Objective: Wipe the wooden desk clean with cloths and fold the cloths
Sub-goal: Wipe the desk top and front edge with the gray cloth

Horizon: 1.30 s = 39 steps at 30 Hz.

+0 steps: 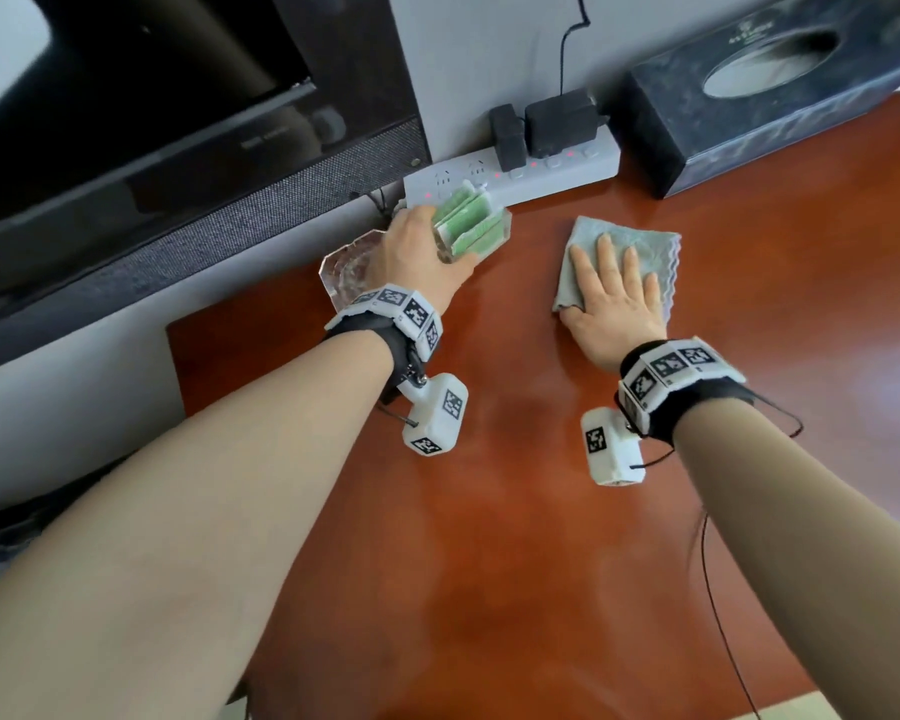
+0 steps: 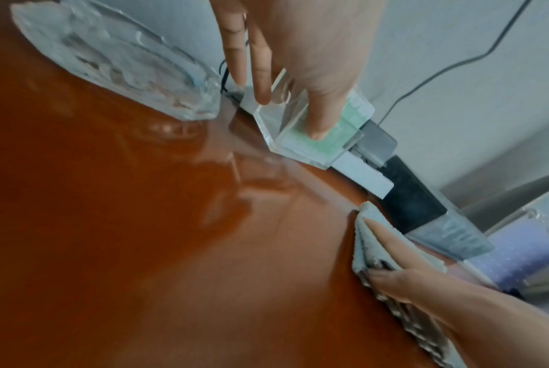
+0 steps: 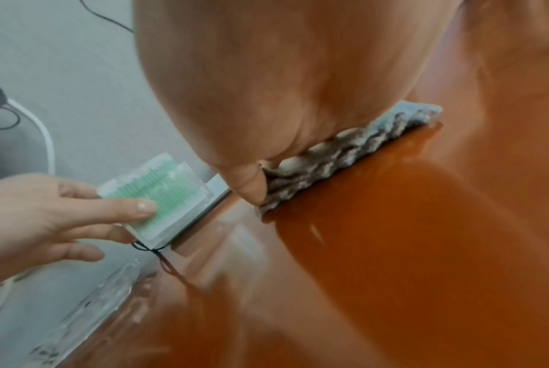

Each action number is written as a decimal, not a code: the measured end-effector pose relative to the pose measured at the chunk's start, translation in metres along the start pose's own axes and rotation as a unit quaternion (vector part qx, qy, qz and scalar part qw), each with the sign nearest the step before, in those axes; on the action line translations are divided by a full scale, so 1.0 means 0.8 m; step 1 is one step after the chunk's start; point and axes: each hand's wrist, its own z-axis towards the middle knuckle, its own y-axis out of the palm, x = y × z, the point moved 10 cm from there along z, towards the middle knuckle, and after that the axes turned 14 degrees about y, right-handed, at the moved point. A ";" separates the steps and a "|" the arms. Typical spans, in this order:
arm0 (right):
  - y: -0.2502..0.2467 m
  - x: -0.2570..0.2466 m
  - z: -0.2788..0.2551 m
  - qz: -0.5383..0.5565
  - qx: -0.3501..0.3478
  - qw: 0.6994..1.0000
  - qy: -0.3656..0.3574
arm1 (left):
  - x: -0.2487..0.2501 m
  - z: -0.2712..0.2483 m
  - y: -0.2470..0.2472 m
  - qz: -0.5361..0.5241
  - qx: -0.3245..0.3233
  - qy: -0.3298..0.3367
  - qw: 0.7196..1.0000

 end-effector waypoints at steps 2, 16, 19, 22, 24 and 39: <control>-0.006 -0.021 0.012 -0.005 -0.005 1.000 -0.006 | -0.014 -0.005 -0.022 -0.016 0.030 -0.012 0.999; 0.025 -0.174 -0.019 -0.027 -0.008 0.993 -0.117 | -0.082 -0.041 -0.073 0.010 0.062 -0.030 0.998; 0.014 -0.183 -0.017 -0.032 0.036 0.990 -0.133 | -0.084 -0.041 -0.074 0.010 0.057 -0.030 0.998; 0.005 -0.180 -0.016 -0.058 0.068 0.984 -0.152 | -0.082 -0.040 -0.070 0.014 0.048 -0.026 0.998; 0.001 -0.175 -0.012 -0.062 0.070 0.984 -0.150 | -0.079 -0.040 -0.068 0.014 0.045 -0.019 0.999; -0.024 -0.173 0.010 -0.098 0.092 0.986 -0.098 | -0.072 -0.043 -0.057 0.016 0.044 -0.020 0.999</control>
